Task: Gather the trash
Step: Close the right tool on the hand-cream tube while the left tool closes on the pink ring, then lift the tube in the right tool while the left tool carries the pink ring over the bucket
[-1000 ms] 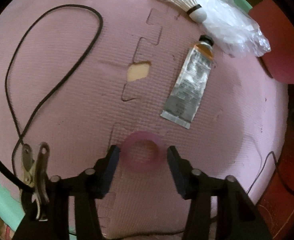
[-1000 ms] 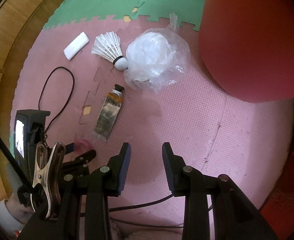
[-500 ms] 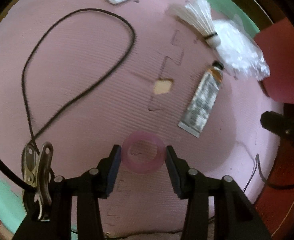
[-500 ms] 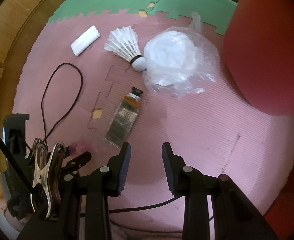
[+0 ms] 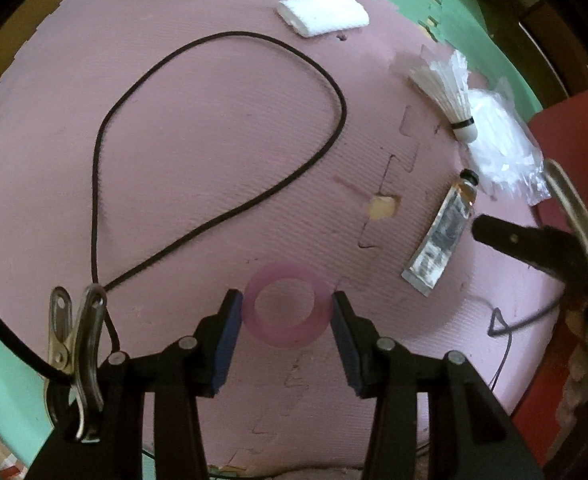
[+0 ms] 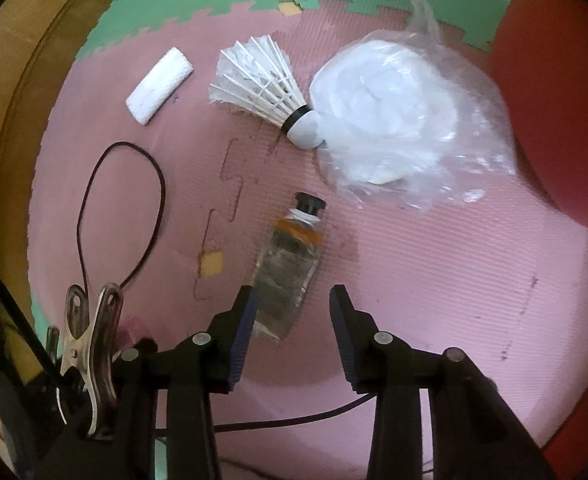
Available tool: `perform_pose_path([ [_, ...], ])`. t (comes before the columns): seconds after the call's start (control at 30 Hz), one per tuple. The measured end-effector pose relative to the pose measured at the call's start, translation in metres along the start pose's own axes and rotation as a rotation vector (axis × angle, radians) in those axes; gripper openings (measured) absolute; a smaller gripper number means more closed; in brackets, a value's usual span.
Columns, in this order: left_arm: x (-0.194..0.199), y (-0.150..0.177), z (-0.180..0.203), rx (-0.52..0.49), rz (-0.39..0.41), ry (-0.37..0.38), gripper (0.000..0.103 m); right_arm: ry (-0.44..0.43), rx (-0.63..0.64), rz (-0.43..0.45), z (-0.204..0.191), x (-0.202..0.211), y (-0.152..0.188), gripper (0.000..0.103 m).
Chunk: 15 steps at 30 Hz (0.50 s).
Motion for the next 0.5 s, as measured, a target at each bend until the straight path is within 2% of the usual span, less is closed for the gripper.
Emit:
perform_pose_path([
  [0.4,0.0,0.009,-0.003,0.01,0.008,0.013,0.047,0.048,-0.05,-0.032,-0.006,-0.03,-0.018,0.041],
  [0.5,0.002,0.011,-0.003,0.016,0.015,0.023,0.047,0.067,-0.057,-0.026,-0.009,-0.035,-0.022,0.044],
])
Point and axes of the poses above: each gripper's, at about its wrist camera, not at the fingertips, and x roughly against the way its jaws point, z to its right, y to its underside, the point moved 6 cm from there along -x, roughly the way its jaws point, and after that the axes turned 12 degrees about -z, right-handed, at the moved point
